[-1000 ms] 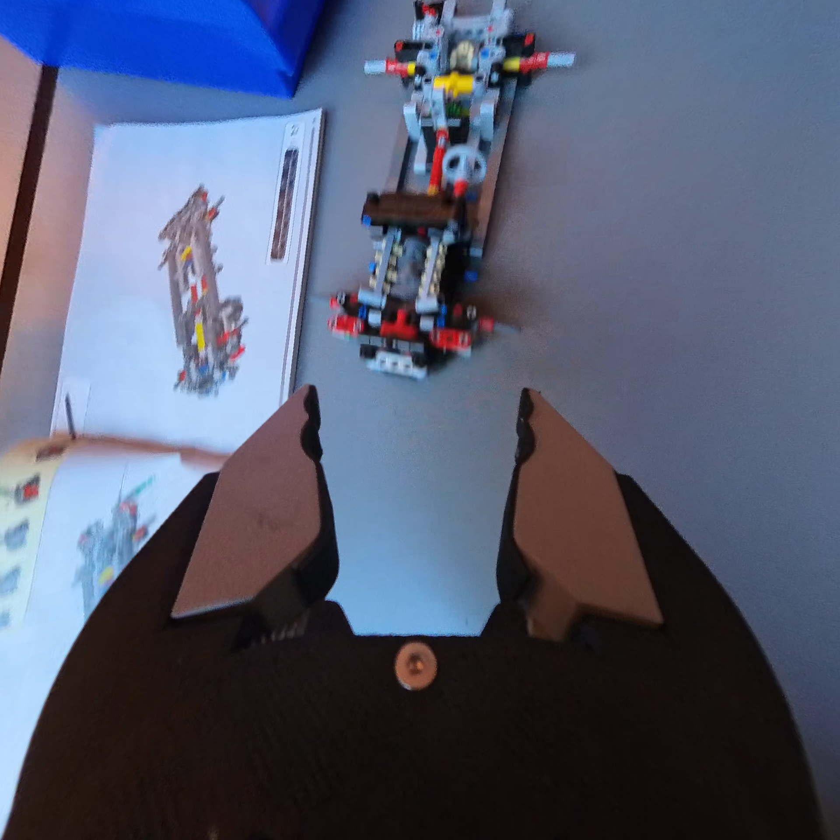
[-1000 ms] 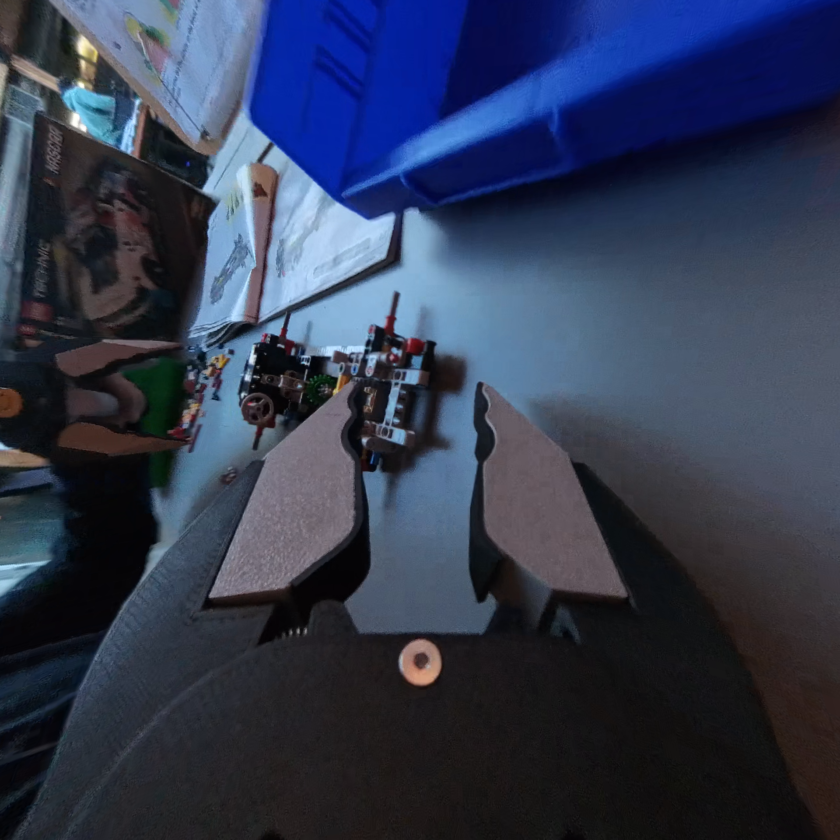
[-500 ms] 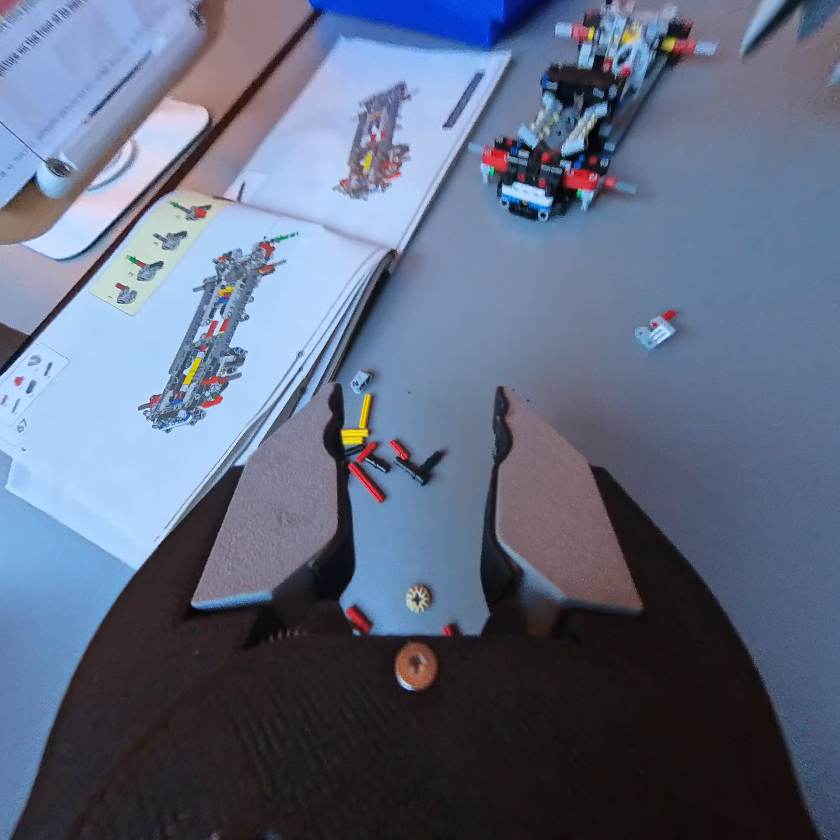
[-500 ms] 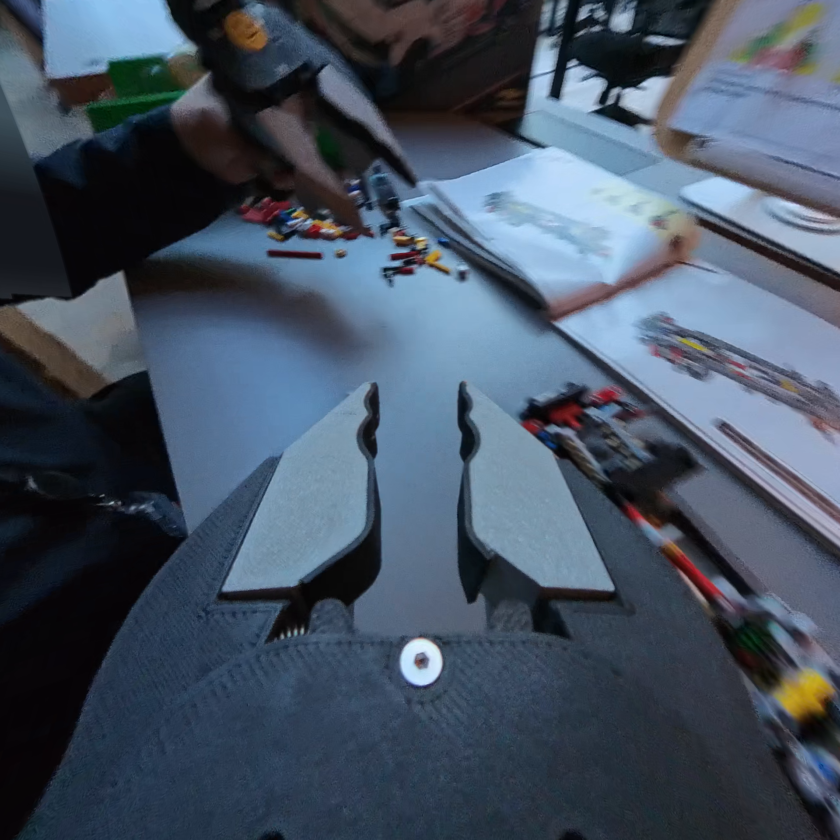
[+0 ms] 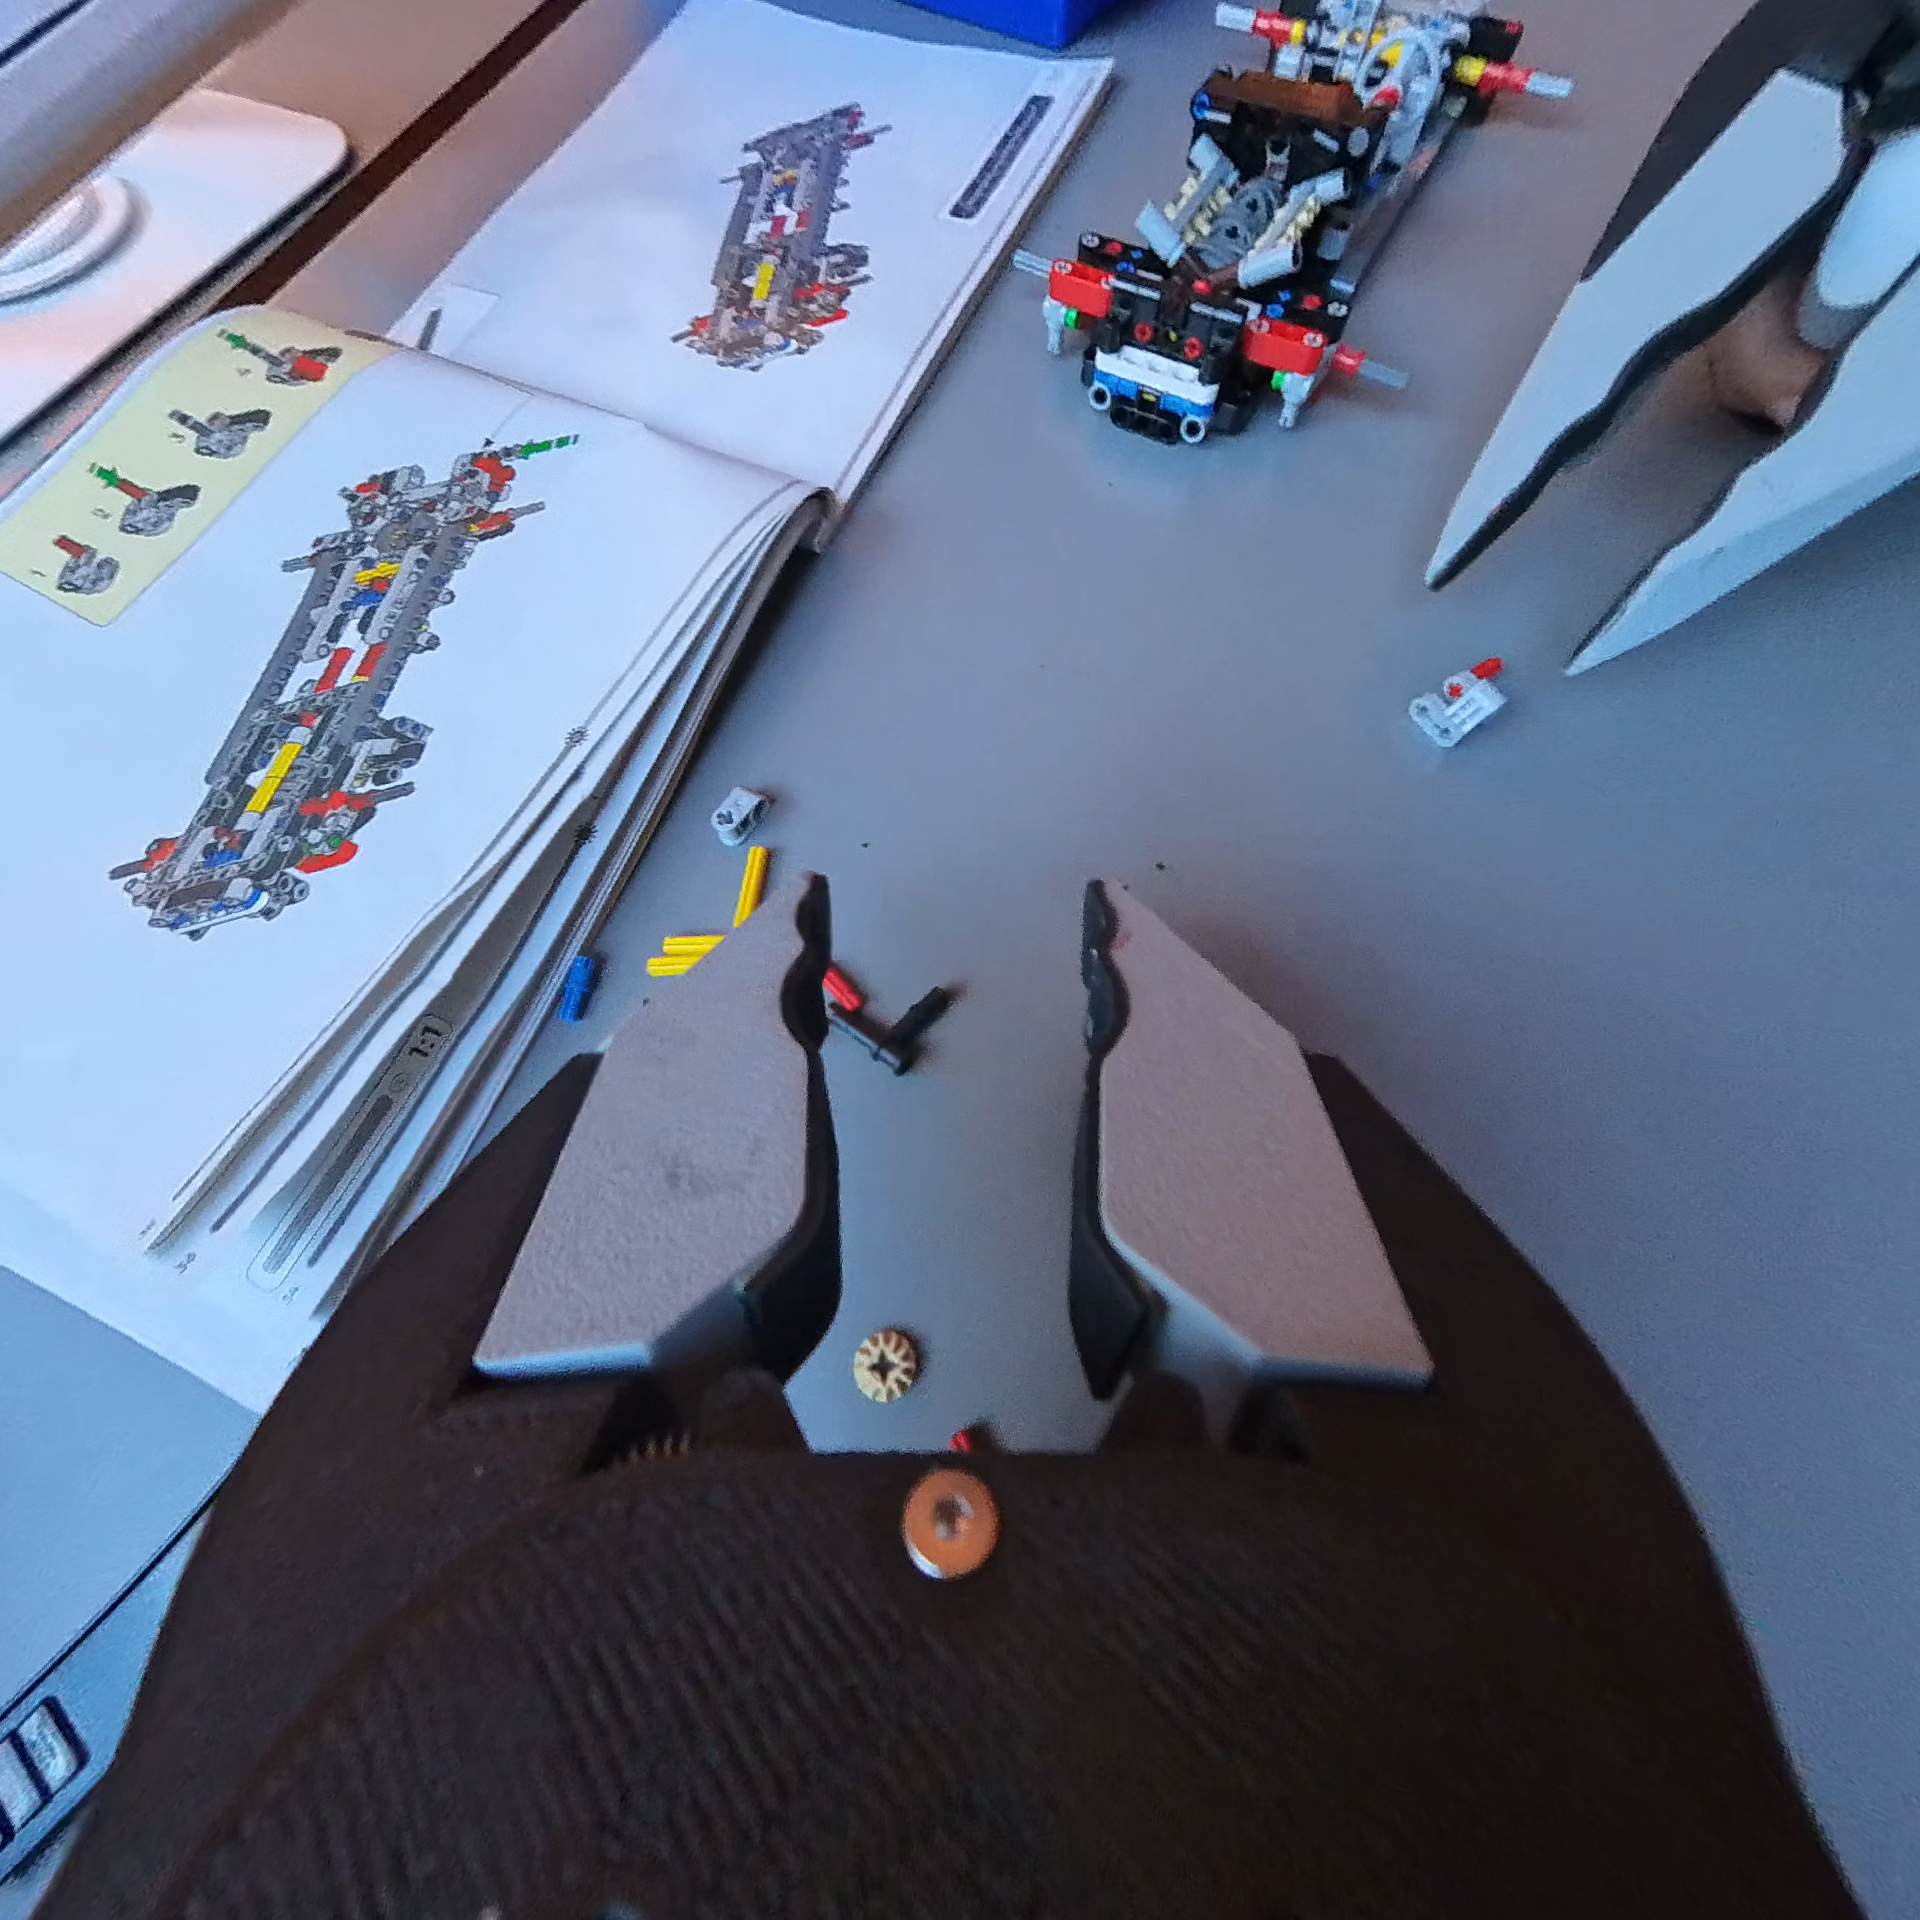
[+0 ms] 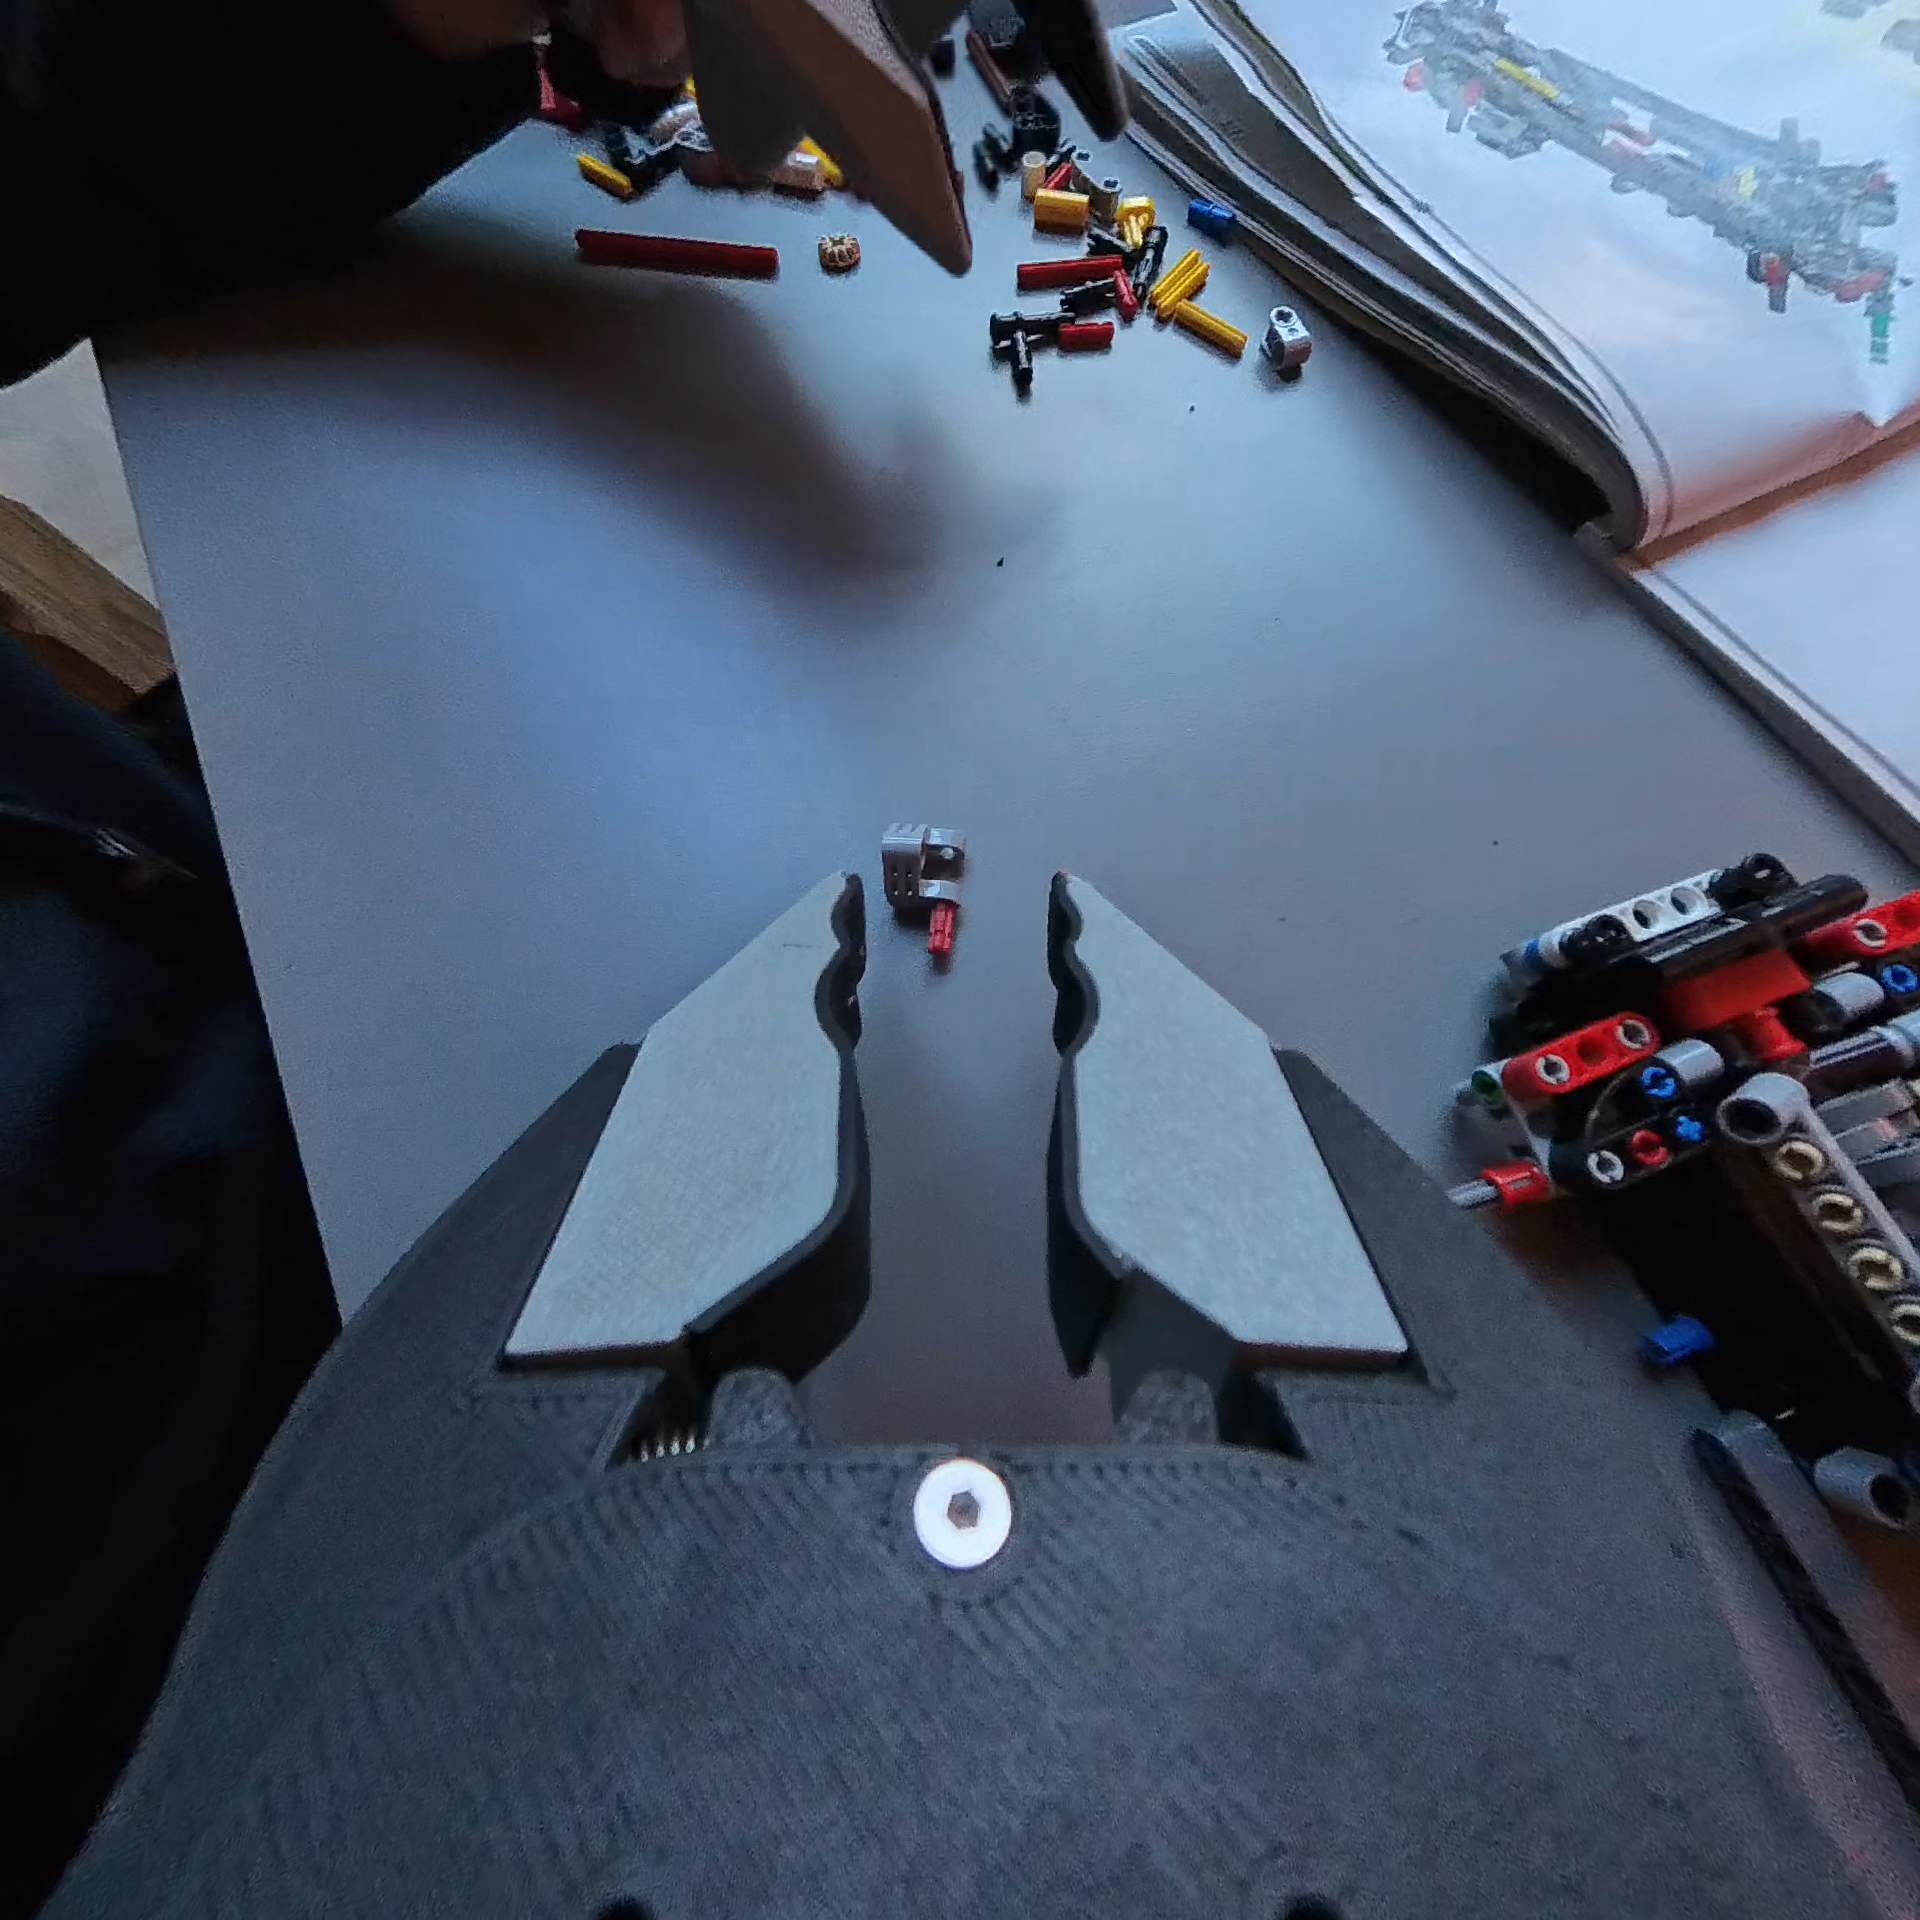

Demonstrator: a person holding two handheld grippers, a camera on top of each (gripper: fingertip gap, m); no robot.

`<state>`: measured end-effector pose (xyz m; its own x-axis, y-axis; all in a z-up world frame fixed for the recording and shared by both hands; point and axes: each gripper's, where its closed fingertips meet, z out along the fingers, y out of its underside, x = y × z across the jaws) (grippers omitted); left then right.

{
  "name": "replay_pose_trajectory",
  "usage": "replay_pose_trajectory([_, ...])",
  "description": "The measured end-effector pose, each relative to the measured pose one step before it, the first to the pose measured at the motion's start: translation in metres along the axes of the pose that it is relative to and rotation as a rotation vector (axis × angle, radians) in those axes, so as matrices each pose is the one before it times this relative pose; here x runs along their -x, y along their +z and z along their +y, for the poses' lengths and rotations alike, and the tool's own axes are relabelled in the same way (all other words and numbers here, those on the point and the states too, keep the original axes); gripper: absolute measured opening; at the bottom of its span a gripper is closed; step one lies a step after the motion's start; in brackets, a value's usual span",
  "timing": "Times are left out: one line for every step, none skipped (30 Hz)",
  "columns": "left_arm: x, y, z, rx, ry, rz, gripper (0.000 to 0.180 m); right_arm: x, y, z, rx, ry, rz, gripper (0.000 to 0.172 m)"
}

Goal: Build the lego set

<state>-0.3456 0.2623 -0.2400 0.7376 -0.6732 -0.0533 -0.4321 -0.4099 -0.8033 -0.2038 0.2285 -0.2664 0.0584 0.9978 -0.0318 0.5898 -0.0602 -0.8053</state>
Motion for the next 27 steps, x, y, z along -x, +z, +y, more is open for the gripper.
replay_pose_trajectory([-0.00241, 0.00184, 0.00091, 0.0089, 0.0160, -0.0007, 0.046, 0.00110, 0.00043, 0.00064, 0.0051, -0.0033, -0.0072, 0.032])
replay_pose_trajectory([-0.00294, 0.00221, 0.00078, 0.0081, 0.0117, 0.0043, 0.044, 0.00162, 0.00118, 0.00047, 0.0062, -0.0081, -0.0067, 0.031])
replay_pose_trajectory([-0.00266, 0.00260, 0.00100, 0.0083, 0.0072, 0.0040, 0.044, 0.00092, 0.00188, 0.00045, 0.0078, -0.0115, -0.0004, 0.030])
replay_pose_trajectory([-0.00198, 0.00275, 0.00157, 0.0117, 0.0060, 0.0029, 0.044, 0.00137, 0.00240, 0.00055, 0.0097, -0.0140, -0.0020, 0.030])
replay_pose_trajectory([-0.00139, 0.00269, 0.00198, 0.0136, 0.0065, -0.0005, 0.044, 0.00183, 0.00250, 0.00018, 0.0098, -0.0169, -0.0033, 0.028])
replay_pose_trajectory([-0.00073, 0.00226, 0.00163, 0.0103, 0.0078, -0.0039, 0.044, 0.00139, 0.00249, 0.00011, 0.0085, -0.0220, 0.0013, 0.026])
replay_pose_trajectory([-0.00139, 0.00218, 0.00121, 0.0080, 0.0068, 0.0004, 0.043, 0.00130, 0.00238, 0.00017, 0.0096, -0.0262, 0.0033, 0.023])
replay_pose_trajectory([-0.00133, 0.00201, 0.00077, 0.0056, 0.0046, 0.0005, 0.043, 0.00098, 0.00227, 0.00032, 0.0107, -0.0277, 0.0054, 0.018])
replay_pose_trajectory([-0.00121, 0.00192, 0.00055, 0.0037, 0.0040, 0.0000, 0.043, 0.00039, 0.00232, 0.00000, 0.0094, -0.0276, 0.0096, 0.013])
replay_pose_trajectory([-0.00150, 0.00179, 0.00061, 0.0052, 0.0054, 0.0013, 0.042, 0.00033, 0.00231, -0.00058, 0.0058, -0.0268, 0.0104, 0.009])
replay_pose_trajectory([-0.00130, 0.00162, 0.00085, 0.0068, 0.0067, 0.0000, 0.042, 0.00054, 0.00212, -0.00126, 0.0019, -0.0255, 0.0093, 0.005])
replay_pose_trajectory([-0.00122, 0.00133, 0.00102, 0.0083, 0.0079, -0.0018, 0.041, -0.00083, 0.00223, -0.00227, -0.0018, -0.0237, 0.0174, 0.005])
replay_pose_trajectory([-0.00164, 0.00114, 0.00082, 0.0079, 0.0090, 0.0003, 0.042, -0.00224, 0.00268, -0.00271, -0.0029, -0.0235, 0.0252, 0.005])
replay_pose_trajectory([-0.00180, 0.00081, 0.00047, 0.0053, 0.0094, 0.0009, 0.041, -0.00200, 0.00304, -0.00352, -0.0043, -0.0264, 0.0223, 0.005])
replay_pose_trajectory([-0.00182, 0.00050, -0.00020, 0.0013, 0.0080, 0.0023, 0.041, -0.00245, 0.00304, -0.00516, -0.0101, -0.0296, 0.0254, 0.005])
replay_pose_trajectory([-0.00162, 0.00025, -0.00062, -0.0019, 0.0035, 0.0044, 0.040, -0.00352, 0.00294, -0.00629, -0.0124, -0.0355, 0.0305, 0.005])
replay_pose_trajectory([-0.00151, 0.00007, -0.00044, -0.0029, -0.0018, 0.0094, 0.041, -0.00485, 0.00260, -0.00593, -0.0052, -0.0420, 0.0367, 0.005])
replay_pose_trajectory([-0.00110, -0.00015, 0.00021, -0.0010, -0.0072, 0.0107, 0.041, -0.00735, 0.00226, -0.00542, -0.0021, -0.0476, 0.0501, 0.005])
replay_pose_trajectory([-0.00021, -0.00043, 0.00030, -0.0014, -0.0109, 0.0095, 0.041, -0.00903, 0.00207, -0.00579, -0.0094, -0.0552, 0.0585, 0.005])
replay_pose_trajectory([-0.00012, -0.00073, -0.00025, -0.0056, -0.0131, 0.0119, 0.041, -0.01039, 0.00203, -0.00554, -0.0156, -0.0592, 0.0669, 0.005])
replay_pose_trajectory([-0.00046, -0.00097, -0.00077, -0.0094, -0.0167, 0.0161, 0.041, -0.01033, 0.00274, -0.00494, -0.0189, -0.0585, 0.0662, 0.006])
replay_pose_trajectory([-0.00064, -0.00125, -0.00134, -0.0137, -0.0202, 0.0196, 0.041, -0.00859, 0.00343, -0.00430, -0.0189, -0.0539, 0.0555, 0.005])
replay_pose_trajectory([-0.00078, -0.00122, -0.00184, -0.0173, -0.0225, 0.0232, 0.041, -0.00705, 0.00402, -0.00347, -0.0178, -0.0471, 0.0473, 0.005])
replay_pose_trajectory([-0.00027, -0.00108, -0.00158, -0.0165, -0.0248, 0.0217, 0.040, -0.00510, 0.00409, -0.00288, -0.0167, -0.0428, 0.0369, 0.005])
replay_pose_trajectory([0.00007, -0.00094, -0.00148, -0.0157, -0.0251, 0.0200, 0.040, -0.00278, 0.00407, -0.00227, -0.0159, -0.0391, 0.0247, 0.005])
replay_pose_trajectory([0.00000, -0.00091, -0.00128, -0.0139, -0.0239, 0.0190, 0.040, -0.00112, 0.00353, -0.00154, -0.0140, -0.0323, 0.0152, 0.004])
replay_pose_trajectory([0.00005, -0.00090, -0.00126, -0.0121, -0.0212, 0.0164, 0.041, -0.00001, 0.00286, -0.00096, -0.0104, -0.0239, 0.0079, 0.005])
